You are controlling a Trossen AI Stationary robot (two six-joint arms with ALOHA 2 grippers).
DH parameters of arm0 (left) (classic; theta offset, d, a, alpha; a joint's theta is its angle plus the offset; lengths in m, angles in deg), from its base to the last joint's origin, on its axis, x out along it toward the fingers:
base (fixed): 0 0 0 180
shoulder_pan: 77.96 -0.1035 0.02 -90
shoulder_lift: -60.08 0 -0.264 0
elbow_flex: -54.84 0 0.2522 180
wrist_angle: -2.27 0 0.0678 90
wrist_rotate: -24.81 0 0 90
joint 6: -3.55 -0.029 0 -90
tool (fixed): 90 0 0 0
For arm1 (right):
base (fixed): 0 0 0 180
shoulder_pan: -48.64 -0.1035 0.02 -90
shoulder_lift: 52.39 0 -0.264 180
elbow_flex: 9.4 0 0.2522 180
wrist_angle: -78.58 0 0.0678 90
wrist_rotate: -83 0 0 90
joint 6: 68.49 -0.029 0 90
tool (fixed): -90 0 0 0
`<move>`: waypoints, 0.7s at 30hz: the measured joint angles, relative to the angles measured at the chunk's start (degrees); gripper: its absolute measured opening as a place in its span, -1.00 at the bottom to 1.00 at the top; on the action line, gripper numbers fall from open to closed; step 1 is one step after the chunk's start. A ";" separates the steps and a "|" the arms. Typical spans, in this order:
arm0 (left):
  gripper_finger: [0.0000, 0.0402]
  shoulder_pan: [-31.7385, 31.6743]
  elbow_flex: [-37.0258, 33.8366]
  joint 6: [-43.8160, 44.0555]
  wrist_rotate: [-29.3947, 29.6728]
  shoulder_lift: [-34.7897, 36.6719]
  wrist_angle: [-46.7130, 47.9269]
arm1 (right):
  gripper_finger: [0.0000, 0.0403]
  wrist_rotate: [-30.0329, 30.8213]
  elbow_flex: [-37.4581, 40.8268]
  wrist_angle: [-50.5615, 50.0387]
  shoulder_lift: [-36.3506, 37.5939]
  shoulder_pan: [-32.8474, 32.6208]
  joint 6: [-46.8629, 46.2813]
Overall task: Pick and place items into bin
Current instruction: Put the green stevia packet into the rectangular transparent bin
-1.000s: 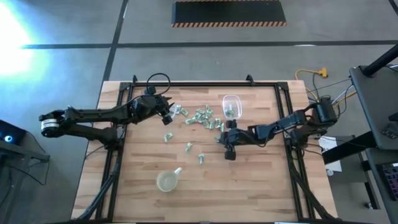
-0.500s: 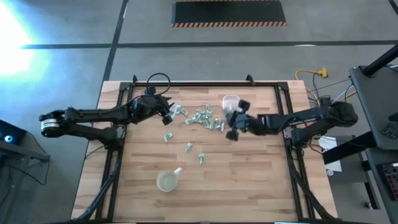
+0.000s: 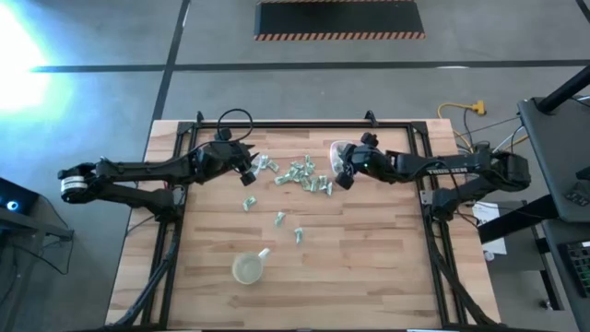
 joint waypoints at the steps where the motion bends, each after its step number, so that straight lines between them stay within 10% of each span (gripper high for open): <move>1: -0.47 0.00 0.00 0.00 0.00 0.00 0.02 | -0.87 -0.36 0.00 -0.01 -0.68 0.44 -0.49; 21: -0.47 0.02 0.00 -0.10 0.02 0.00 0.10 | -0.46 -0.12 -0.22 -0.03 -5.65 2.71 -1.41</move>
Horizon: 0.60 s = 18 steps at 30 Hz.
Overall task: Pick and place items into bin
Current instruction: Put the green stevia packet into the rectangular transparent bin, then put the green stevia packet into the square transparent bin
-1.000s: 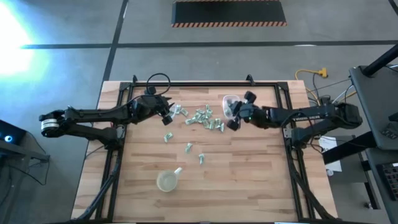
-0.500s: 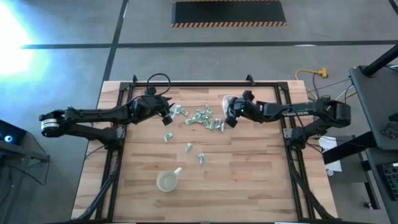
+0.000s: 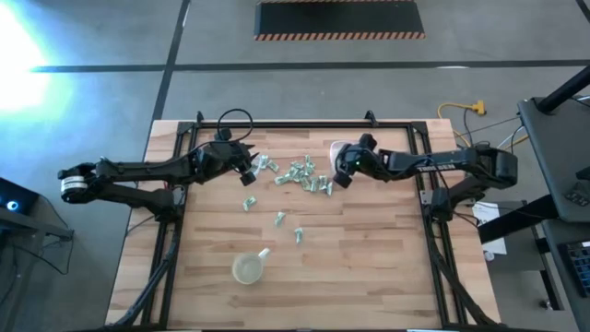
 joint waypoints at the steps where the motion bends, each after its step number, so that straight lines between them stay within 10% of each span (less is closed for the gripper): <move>1: -0.47 0.00 0.00 -0.16 -0.01 0.00 -0.01 | -0.43 -0.02 0.00 -0.06 0.81 -0.06 0.33; 9: -0.47 -0.04 0.00 -0.26 -2.87 0.00 0.00 | -0.36 -2.26 0.23 -0.06 7.28 -4.99 5.12; 18: -0.47 0.62 0.00 0.09 -26.33 -0.15 -0.04 | -0.43 -13.37 1.12 -1.91 7.96 -9.67 9.92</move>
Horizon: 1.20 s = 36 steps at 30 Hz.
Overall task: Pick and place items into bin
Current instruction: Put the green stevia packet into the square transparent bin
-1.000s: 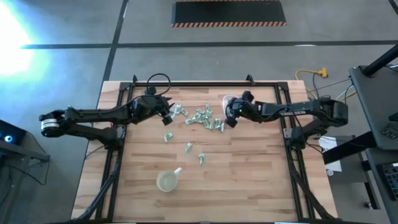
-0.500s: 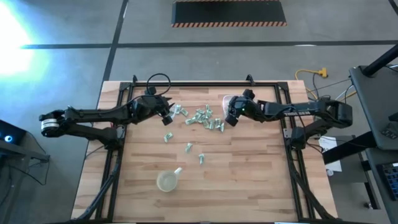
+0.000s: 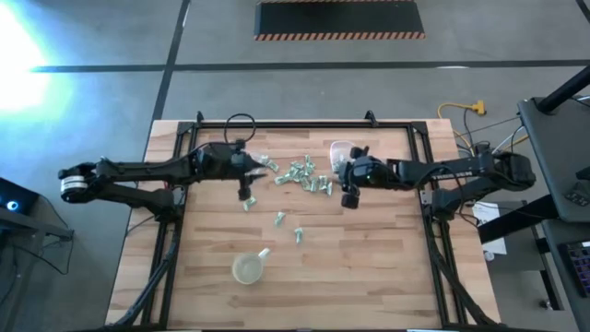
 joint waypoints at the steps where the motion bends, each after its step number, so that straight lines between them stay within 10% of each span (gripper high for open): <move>1: -0.47 0.47 0.00 0.01 -3.11 -0.31 -0.08 | -0.45 -1.18 0.24 -0.08 -0.15 -0.39 0.25; 5: -0.47 3.05 0.12 1.42 -11.92 -1.87 -0.30 | -0.49 -5.02 2.23 0.52 -0.68 -1.21 1.08; 15: -0.47 10.16 0.22 7.73 -11.48 -10.79 1.58 | -0.59 -5.27 4.00 0.69 -0.74 -1.12 0.14; 23: -0.47 15.65 3.86 18.77 9.91 -11.50 25.17 | -0.63 -7.66 4.00 0.77 -0.77 -1.15 -0.41; 36: -0.47 17.45 4.46 28.51 15.06 -11.94 30.68 | -0.66 -8.08 4.32 0.88 -0.77 -1.13 -0.22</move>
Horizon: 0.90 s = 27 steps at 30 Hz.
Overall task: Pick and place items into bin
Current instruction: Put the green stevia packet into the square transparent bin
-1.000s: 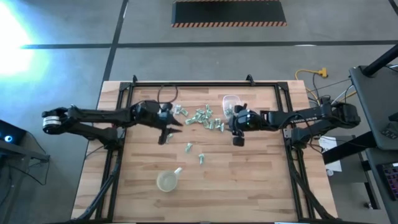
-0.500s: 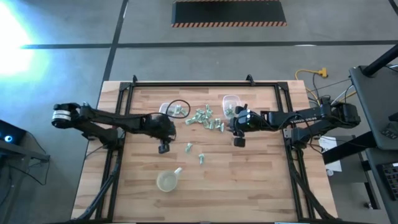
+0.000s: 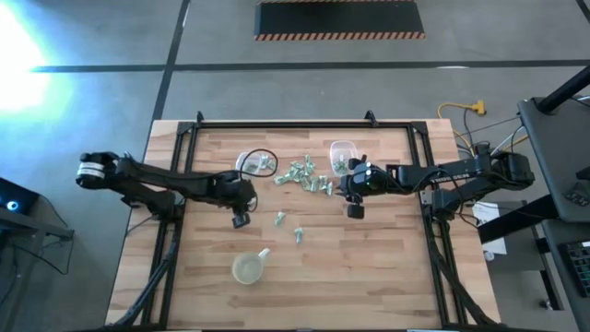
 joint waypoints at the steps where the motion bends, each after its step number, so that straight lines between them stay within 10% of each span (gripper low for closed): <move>1: -0.47 -0.01 0.00 0.10 0.06 -0.14 0.01 | -0.66 -0.01 0.04 -0.02 0.00 0.00 0.01; 27: -0.48 -0.02 0.24 1.52 5.39 -11.45 -1.12 | -0.66 0.01 0.22 -0.09 -0.02 0.00 -0.78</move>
